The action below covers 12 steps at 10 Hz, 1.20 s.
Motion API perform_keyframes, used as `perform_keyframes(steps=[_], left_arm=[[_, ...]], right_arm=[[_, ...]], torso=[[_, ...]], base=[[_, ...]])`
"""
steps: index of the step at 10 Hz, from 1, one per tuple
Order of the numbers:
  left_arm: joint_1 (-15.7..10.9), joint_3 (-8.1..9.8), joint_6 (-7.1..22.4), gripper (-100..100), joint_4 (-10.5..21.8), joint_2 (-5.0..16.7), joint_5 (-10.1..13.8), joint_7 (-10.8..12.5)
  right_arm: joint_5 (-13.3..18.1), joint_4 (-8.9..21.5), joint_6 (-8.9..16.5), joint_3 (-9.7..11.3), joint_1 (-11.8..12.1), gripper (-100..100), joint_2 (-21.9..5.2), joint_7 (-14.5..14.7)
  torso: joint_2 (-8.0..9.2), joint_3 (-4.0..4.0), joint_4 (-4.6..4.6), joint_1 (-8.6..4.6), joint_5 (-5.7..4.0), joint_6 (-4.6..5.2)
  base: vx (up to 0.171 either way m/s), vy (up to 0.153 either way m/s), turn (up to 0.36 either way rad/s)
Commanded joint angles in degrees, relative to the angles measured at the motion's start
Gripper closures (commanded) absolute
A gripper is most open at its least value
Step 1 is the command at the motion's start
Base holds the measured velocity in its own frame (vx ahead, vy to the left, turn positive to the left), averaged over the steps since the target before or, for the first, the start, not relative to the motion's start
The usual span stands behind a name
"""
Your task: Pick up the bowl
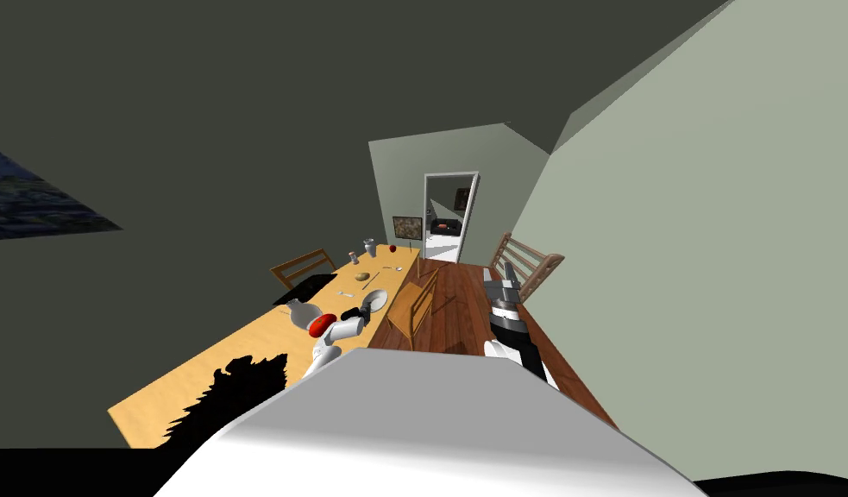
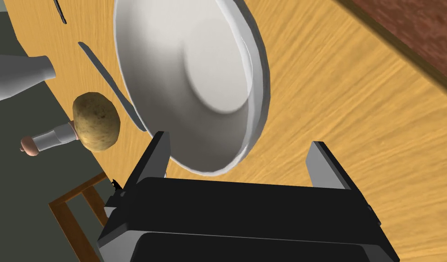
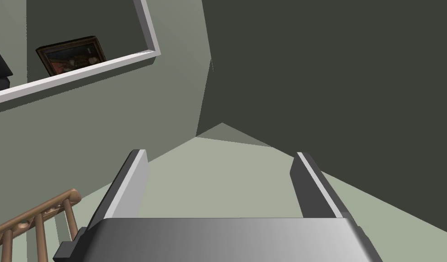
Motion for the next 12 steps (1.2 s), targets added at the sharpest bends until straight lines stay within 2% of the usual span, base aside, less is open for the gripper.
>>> perform_keyframes(steps=[1, 2, 3, 5, 6, 7, 11, 12], left_arm=[[0.0, 0.0, 0.0, -100, 0.0, 0.0, 0.0, 0.0], [0.04, 0.0, 0.29, 0, -0.03, 0.0, 0.09, 0.03], [-0.47, -0.12, -1.38, -100, 1.92, -0.36, -0.25, 0.0], [-1.08, -0.25, -3.43, -100, 4.35, -0.81, -0.66, -0.04], [-1.07, -0.2, -2.64, -100, 3.75, -0.62, -0.51, -0.03], [-1.12, -0.21, -2.91, 100, 3.92, -0.64, -0.54, -0.03], [-1.07, -0.25, -2.8, 100, 3.96, -0.62, -0.58, -0.11], [-1.06, -0.26, -2.78, 0, 3.97, -0.63, -0.58, -0.12]], right_arm=[[0.0, 0.0, 0.0, 0.0, 0.0, 0, 0.0, 0.0], [0.0, 0.0, 0.0, 0.0, -0.01, 0, 0.0, 0.0], [0.0, 0.0, 0.0, 0.01, -0.01, 0, 0.01, 0.0], [0.0, 0.0, 0.0, 0.0, -0.01, 0, 0.0, 0.0], [0.0, 0.0, 0.0, 0.0, -0.01, 0, 0.0, 0.0], [0.0, 0.0, 0.0, 0.0, -0.01, 0, 0.01, 0.0], [0.0, 0.0, 0.0, 0.01, -0.02, 0, 0.01, 0.0], [0.0, 0.0, 0.0, 0.01, -0.02, 0, 0.01, 0.0]], torso=[[0.0, 0.0, 0.0, 0.0, 0.0, 0.0], [0.21, 0.11, 0.04, -0.08, -0.01, 0.0], [0.38, 0.21, 0.08, -0.16, -0.03, 0.0], [0.34, 0.2, 0.07, -0.09, -0.02, 0.0], [0.32, 0.18, 0.07, -0.08, -0.01, 0.0], [0.39, 0.22, 0.08, -0.13, -0.03, 0.0], [0.53, 0.33, 0.16, -0.18, -0.03, -0.03], [0.55, 0.35, 0.18, -0.19, -0.04, -0.03]], base=[[0.052, 0.024, -0.006], [0.01, 0.005, 0.0], [0.031, 0.019, 0.001], [0.045, 0.03, -0.002], [0.022, 0.013, -0.002], [0.0, 0.0, 0.0], [0.0, 0.0, 0.0], [0.0, 0.0, 0.0]])
